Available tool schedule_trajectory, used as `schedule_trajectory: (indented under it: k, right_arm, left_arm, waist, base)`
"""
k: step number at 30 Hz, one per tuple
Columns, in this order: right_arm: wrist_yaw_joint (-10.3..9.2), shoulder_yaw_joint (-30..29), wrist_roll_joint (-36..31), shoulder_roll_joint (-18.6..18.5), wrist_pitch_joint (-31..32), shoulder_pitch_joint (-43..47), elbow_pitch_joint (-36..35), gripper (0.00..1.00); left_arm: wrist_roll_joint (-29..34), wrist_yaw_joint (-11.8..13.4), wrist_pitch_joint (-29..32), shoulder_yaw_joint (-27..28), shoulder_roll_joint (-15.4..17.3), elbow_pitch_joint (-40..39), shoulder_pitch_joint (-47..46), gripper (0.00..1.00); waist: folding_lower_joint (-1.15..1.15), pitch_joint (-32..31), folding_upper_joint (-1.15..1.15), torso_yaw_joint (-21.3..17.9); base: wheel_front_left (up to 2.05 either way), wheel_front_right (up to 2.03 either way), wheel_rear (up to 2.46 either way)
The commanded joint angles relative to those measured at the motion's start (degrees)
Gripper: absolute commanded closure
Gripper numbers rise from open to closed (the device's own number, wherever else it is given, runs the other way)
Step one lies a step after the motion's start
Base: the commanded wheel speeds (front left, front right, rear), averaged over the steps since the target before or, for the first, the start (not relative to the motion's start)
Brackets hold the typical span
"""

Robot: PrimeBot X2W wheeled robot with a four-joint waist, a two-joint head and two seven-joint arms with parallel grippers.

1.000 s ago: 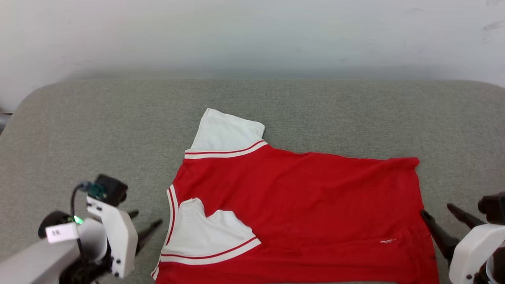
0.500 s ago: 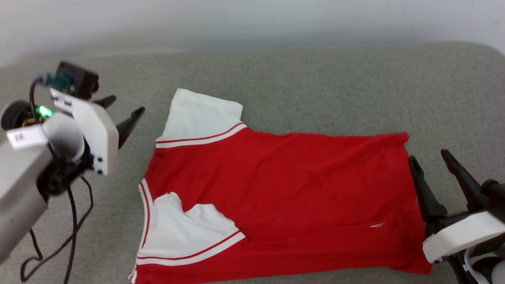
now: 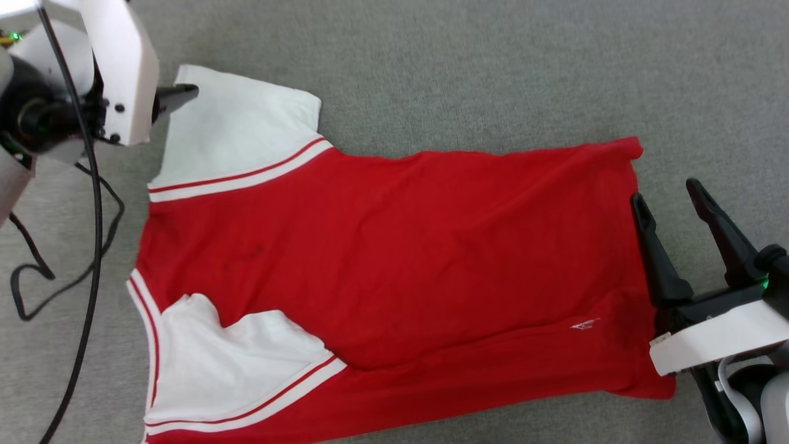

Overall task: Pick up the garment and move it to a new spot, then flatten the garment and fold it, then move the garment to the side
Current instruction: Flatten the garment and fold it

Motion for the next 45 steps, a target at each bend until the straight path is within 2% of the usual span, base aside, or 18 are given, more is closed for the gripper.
schedule_trajectory:
  k: [1, 8, 14, 15, 16, 23, 27, 32, 38, 43, 45]
  right_arm:
    - [-0.05, 0.17, -0.43, 0.32, -0.28, -1.11, -0.49, 0.0]
    - [-0.05, 0.55, -0.63, 0.17, -0.89, -3.23, -0.66, 0.0]
    - [-0.05, 0.31, -0.63, -0.11, -1.41, -4.31, -0.74, 0.0]
    - [-0.05, 0.11, -0.63, -0.16, -1.41, -4.41, -0.81, 0.0]
    - [-0.05, -0.01, -0.62, -0.18, -1.38, -4.48, -0.87, 0.0]
    - [-0.05, -1.69, -0.33, -1.84, -0.23, -5.8, -1.55, 0.0]
    - [-0.05, -2.43, -0.12, -6.15, 4.25, -7.73, -2.71, 0.0]
    - [-0.06, 0.39, 4.43, -14.71, 16.85, -12.32, -1.95, 0.0]
    - [-0.05, 6.28, 13.19, -24.91, 35.57, -19.65, 3.36, 0.0]
    - [-0.05, 12.91, 19.34, -29.57, 49.11, -26.81, 9.62, 0.0]
    - [-0.05, 15.04, 19.8, -30.03, 51.46, -28.81, 12.14, 0.0]
  left_arm:
    - [0.54, -0.41, 1.45, -0.48, -0.4, 0.59, -1.69, 0.0]
    - [3.35, -0.46, 4.32, -2.2, -1.85, 5.05, -6.05, 0.0]
    - [4.16, -1.55, 6.39, -5.56, -2.47, 7.86, -3.35, 0.0]
    - [4.14, -1.76, 6.62, -6.01, -2.61, 7.96, -2.76, 0.13]
    - [3.97, -1.97, 6.66, -6.38, -2.7, 7.96, -2.15, 1.0]
    - [5.2, -2.63, 2.84, -7.31, -2.69, 6.86, -2.03, 1.0]
    - [5.28, -2.78, -1.96, -6.69, -3.88, 5.14, -2.45, 1.0]
    - [5.32, -2.73, -5.91, -7.69, -4.29, 2.49, -1.35, 1.0]
    - [4.86, -2.76, -9.48, -8.91, -4.37, -1.5, -0.52, 1.0]
    - [4.89, -2.77, -11.89, -9.65, -4.56, -4.57, -0.9, 1.0]
    - [5.08, -2.77, -12.45, -9.88, -4.64, -5.32, -1.37, 1.0]
  waist:
    - [-0.01, 3.69, 0.0, -1.53]
    - [-0.01, 8.34, 0.0, -2.39]
    - [-0.01, 9.46, 0.0, -2.32]
    - [-0.01, 9.42, 0.0, -2.22]
    - [-0.01, 9.27, 0.0, -2.11]
    - [-0.01, 6.92, 0.0, -0.96]
    - [-0.01, 4.2, 0.0, 0.57]
    - [-0.01, 0.94, 0.0, 2.89]
    - [-0.01, -1.4, 0.0, 5.56]
    - [-0.01, -1.49, 0.0, 7.69]
    - [-0.01, -1.16, 0.0, 8.27]
  base:
    - [0.0, 0.0, 0.0]
    - [0.0, 0.0, 0.0]
    - [0.0, 0.0, 0.0]
    - [0.0, 0.0, 0.0]
    - [0.0, 0.0, 0.0]
    - [0.0, 0.0, 0.0]
    - [0.0, 0.0, 0.0]
    - [0.0, 0.0, 0.0]
    - [0.0, 0.0, 0.0]
    - [0.0, 0.0, 0.0]
    - [0.0, 0.0, 0.0]
